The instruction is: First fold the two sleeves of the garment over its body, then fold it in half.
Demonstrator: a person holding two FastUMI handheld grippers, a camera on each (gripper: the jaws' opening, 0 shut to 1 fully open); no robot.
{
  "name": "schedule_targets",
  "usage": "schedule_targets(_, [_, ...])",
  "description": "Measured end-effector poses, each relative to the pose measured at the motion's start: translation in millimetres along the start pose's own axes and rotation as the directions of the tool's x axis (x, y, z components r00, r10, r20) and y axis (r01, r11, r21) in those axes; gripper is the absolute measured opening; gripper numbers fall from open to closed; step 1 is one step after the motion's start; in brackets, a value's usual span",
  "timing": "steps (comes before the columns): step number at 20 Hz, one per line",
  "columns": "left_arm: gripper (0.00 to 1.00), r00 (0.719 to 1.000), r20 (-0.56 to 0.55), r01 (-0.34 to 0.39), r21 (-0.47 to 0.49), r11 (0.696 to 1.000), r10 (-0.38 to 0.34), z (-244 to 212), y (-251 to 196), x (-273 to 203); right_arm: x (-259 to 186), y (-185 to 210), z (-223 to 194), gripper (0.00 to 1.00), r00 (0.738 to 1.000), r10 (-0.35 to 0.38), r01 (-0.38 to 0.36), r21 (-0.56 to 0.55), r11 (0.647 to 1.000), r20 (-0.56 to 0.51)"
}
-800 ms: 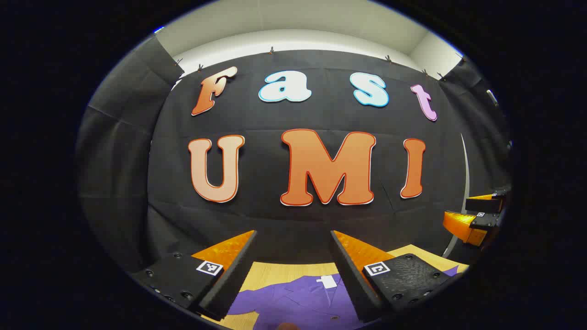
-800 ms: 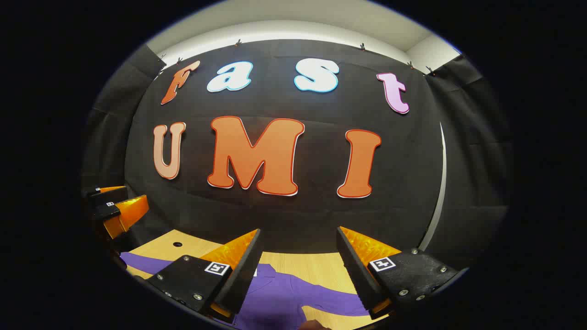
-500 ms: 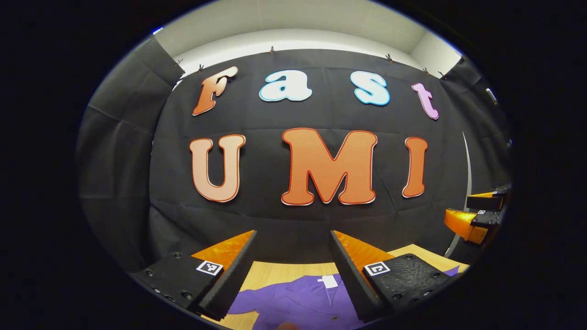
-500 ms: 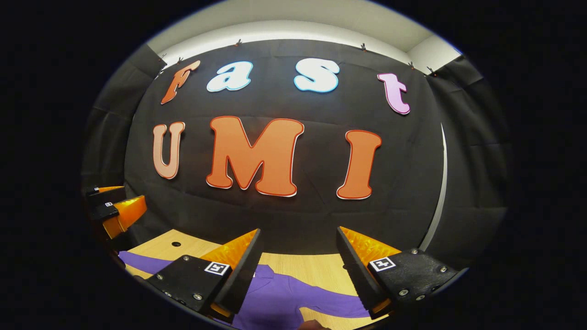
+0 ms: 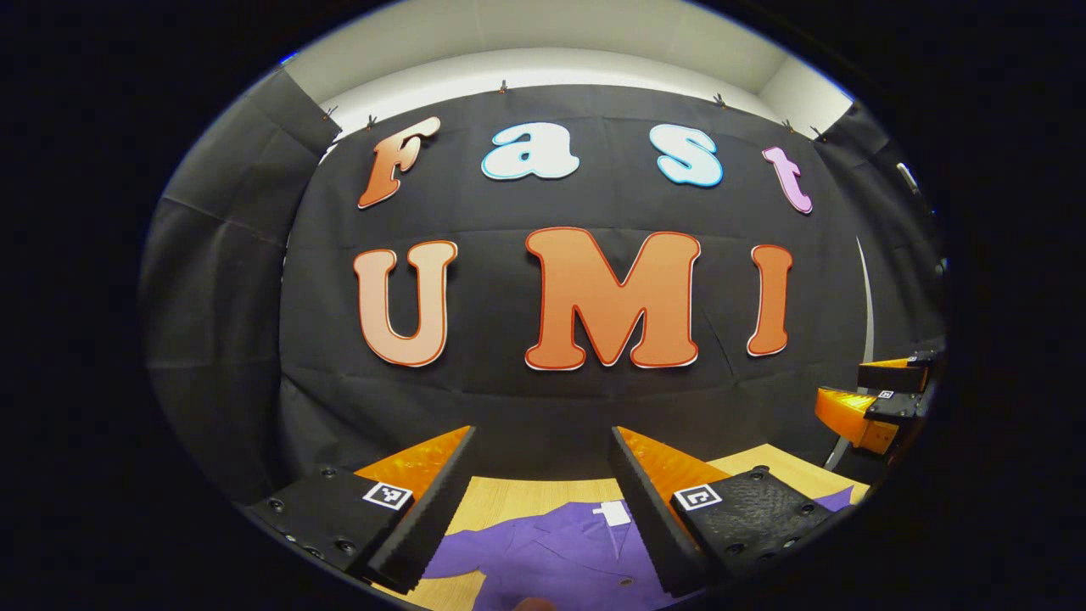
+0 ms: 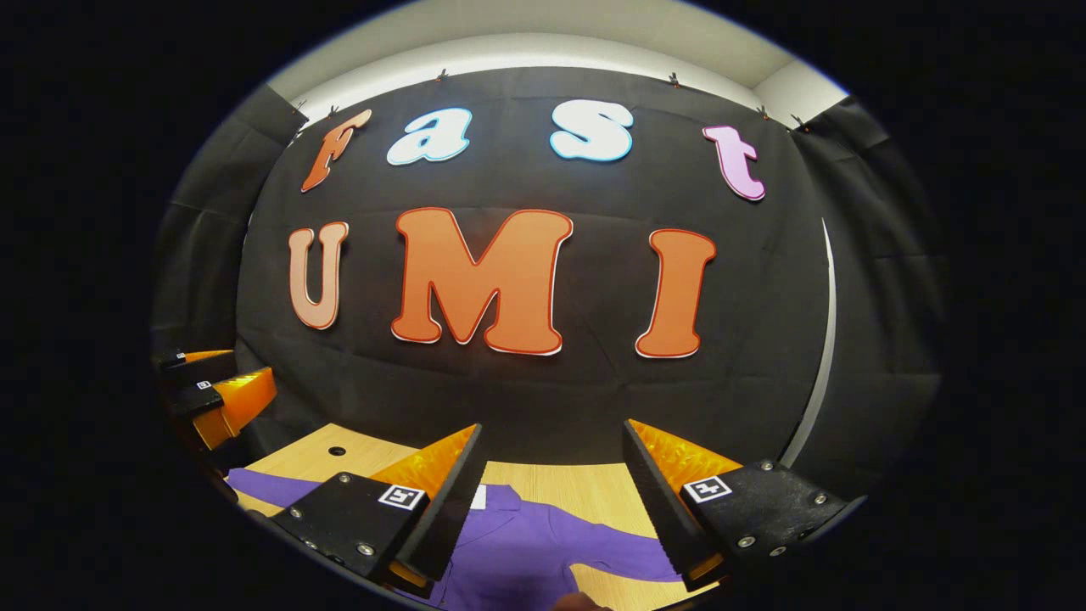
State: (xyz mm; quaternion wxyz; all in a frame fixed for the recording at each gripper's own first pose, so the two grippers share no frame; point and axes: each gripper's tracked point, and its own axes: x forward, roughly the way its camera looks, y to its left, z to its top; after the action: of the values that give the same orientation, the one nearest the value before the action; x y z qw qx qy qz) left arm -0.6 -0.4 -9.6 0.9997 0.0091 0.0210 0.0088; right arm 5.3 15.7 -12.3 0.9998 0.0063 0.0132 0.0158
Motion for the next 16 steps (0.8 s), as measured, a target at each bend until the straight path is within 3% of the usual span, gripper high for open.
schedule_targets(6, [0.96, 1.000, -0.018, -0.012, 0.013, 1.000, 0.013, -7, 3, -1, 5, 1, -6, 0.95, 1.000, 0.009, -0.009, 0.005, 1.000, -0.014])
schedule_targets(16, [0.96, 1.000, -0.019, 0.001, 0.018, 1.000, -0.001, -8, -11, 7, 11, -32, -8, 0.95, 0.999, -0.047, 0.047, 0.021, 0.999, -0.016])
